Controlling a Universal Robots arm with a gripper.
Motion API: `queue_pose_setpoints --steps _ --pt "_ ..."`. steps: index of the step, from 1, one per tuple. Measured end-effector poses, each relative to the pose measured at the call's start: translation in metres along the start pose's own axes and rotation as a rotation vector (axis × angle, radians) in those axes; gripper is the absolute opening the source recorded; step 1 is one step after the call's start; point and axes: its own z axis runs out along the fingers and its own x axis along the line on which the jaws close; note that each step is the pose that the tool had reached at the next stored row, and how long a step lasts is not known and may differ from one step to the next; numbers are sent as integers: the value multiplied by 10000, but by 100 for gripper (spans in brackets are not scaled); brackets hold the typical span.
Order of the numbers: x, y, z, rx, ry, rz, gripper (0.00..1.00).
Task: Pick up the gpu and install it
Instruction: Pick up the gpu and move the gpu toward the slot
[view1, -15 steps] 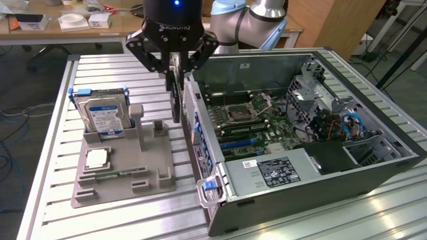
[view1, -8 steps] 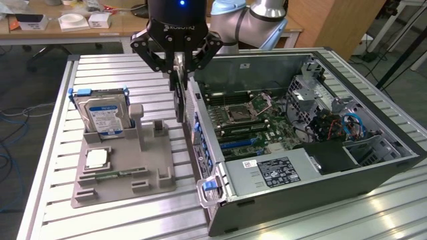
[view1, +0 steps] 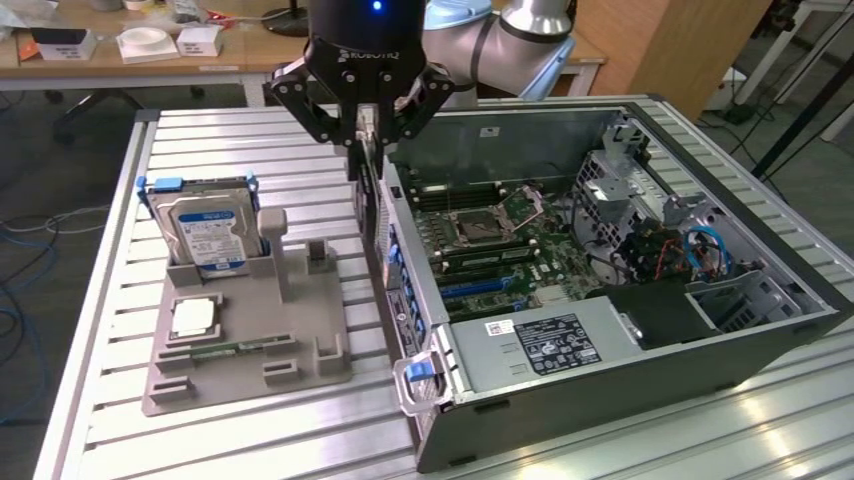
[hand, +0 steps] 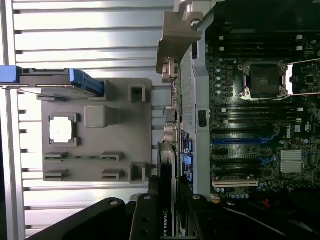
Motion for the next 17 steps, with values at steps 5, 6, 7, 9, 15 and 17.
queue_pose_setpoints --steps 5,6,7,9,15,17 --pt "-44 2 0 0 0 -1 26" --pt "-52 3 0 0 0 0 26" --pt "-62 3 0 0 0 0 26" --pt "-79 4 0 0 0 0 26" --pt "-131 7 1 -1 -1 0 26" --pt "-147 8 1 0 0 0 26"
